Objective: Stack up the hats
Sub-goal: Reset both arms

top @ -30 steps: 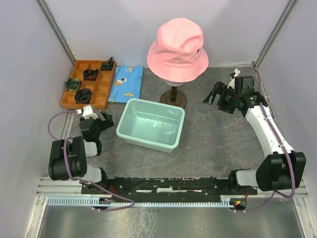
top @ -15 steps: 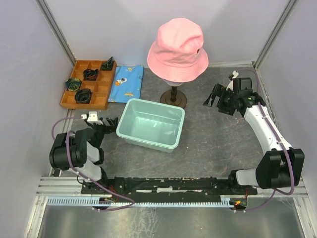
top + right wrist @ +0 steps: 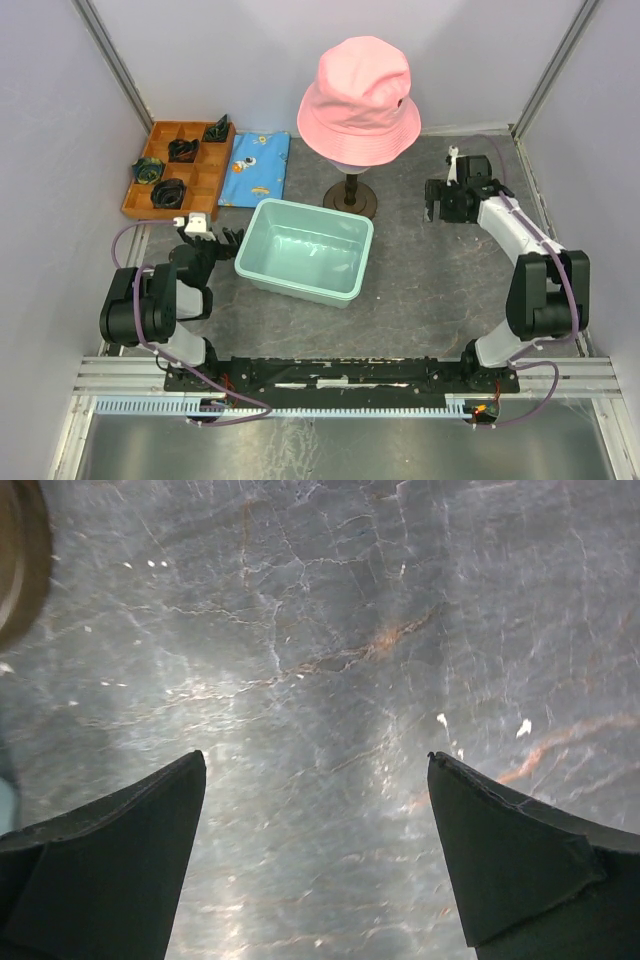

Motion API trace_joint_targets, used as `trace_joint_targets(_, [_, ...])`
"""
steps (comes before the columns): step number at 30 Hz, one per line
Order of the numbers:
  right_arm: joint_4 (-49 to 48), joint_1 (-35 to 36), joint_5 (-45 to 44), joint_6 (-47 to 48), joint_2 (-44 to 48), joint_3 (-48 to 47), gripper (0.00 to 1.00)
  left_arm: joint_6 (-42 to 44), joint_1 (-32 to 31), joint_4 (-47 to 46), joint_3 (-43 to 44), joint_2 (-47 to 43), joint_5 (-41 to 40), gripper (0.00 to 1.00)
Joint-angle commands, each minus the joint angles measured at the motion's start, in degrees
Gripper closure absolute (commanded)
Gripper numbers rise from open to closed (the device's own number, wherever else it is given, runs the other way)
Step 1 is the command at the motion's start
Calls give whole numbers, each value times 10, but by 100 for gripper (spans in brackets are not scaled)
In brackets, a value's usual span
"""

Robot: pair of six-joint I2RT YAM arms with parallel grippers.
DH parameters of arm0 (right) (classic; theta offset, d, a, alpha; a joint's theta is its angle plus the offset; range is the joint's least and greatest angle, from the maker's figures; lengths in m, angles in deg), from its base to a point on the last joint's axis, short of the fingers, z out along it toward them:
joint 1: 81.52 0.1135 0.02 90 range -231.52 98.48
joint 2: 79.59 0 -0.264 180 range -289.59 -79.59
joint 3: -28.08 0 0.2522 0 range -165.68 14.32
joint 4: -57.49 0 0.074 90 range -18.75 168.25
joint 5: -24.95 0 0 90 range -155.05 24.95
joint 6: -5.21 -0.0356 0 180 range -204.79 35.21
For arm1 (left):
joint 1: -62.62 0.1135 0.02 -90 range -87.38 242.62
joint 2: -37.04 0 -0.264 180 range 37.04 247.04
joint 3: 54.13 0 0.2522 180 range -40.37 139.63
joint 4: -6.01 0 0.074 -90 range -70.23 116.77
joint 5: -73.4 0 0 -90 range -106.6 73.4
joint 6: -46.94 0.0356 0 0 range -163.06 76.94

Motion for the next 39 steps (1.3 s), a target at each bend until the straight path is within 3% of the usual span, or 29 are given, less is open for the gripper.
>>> trace_joint_targets(1, [-119,1,4,120,-30,50,1,29,-1,-16,5,-9,-11,1])
trace_joint_targets(13, [-663,-6,-49,118,40,389,1,30,-2,-15,5,-9,-12,1])
trace_joint_targets(16, [-941,-7,-59,112,17,508,1,30,-3,-14,5,-9,-13,1])
trace_joint_targets(17, [-932,-7,-50,116,13,509,1,30,-3,-14,6,-10,-12,1])
trace_joint_targets(19, [-808,-7,-52,120,39,470,1,30,-3,-13,6,-9,-13,1])
trace_joint_targets(23, [-790,-7,-94,98,23,445,1,30,-3,-13,6,-10,-14,1])
trace_joint_targets(39, [-795,-8,-96,98,24,448,1,31,-3,-13,6,-10,-14,1])
